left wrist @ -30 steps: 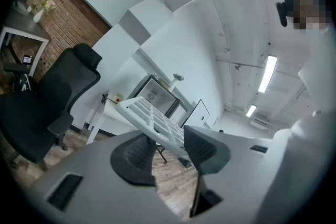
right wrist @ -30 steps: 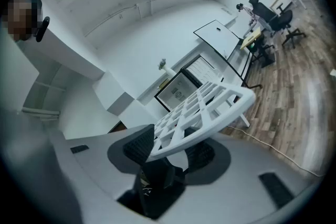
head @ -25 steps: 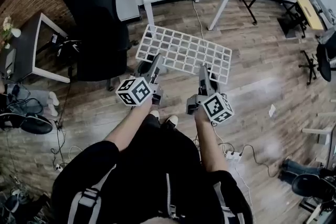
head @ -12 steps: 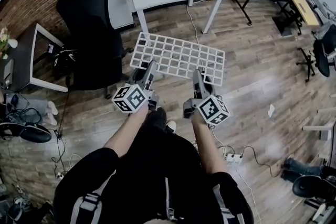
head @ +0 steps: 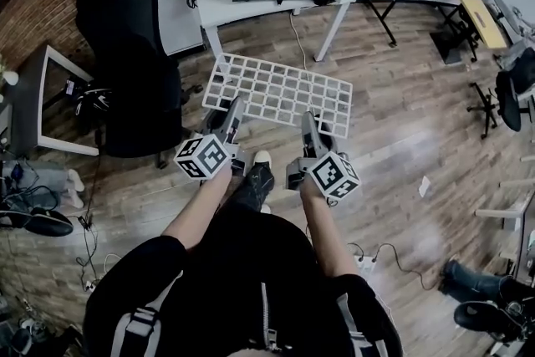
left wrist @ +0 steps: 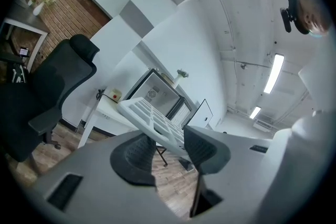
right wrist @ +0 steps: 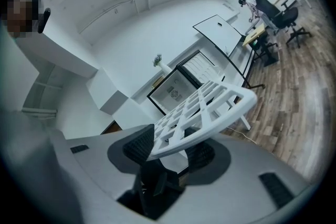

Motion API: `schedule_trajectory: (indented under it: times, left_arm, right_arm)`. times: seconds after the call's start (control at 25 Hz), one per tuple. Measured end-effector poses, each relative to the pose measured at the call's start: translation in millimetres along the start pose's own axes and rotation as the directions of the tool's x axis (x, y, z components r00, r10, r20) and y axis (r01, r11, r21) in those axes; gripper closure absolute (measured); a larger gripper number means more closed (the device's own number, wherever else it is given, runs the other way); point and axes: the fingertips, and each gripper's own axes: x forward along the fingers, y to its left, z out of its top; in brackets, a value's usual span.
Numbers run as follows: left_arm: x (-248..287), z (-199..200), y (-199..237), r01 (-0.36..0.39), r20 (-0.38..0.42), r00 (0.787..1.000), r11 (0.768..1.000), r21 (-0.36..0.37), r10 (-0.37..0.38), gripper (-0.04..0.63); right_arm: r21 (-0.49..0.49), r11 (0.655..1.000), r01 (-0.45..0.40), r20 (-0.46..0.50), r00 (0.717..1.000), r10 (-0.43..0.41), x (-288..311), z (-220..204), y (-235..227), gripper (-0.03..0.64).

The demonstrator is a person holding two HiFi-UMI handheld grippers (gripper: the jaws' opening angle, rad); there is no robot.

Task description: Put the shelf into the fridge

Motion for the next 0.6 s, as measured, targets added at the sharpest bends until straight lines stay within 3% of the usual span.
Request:
schedule_trajectory:
  times: [0.6]
  left_arm:
    - [176, 41, 24, 0.001, 0.021, 1.000, 1.000, 0.004, -0.001, 0.411]
  right_arm:
    - [-0.007, 1.000, -0.025, -0.008, 1.000, 0.025, 163, 88, -34, 0.425]
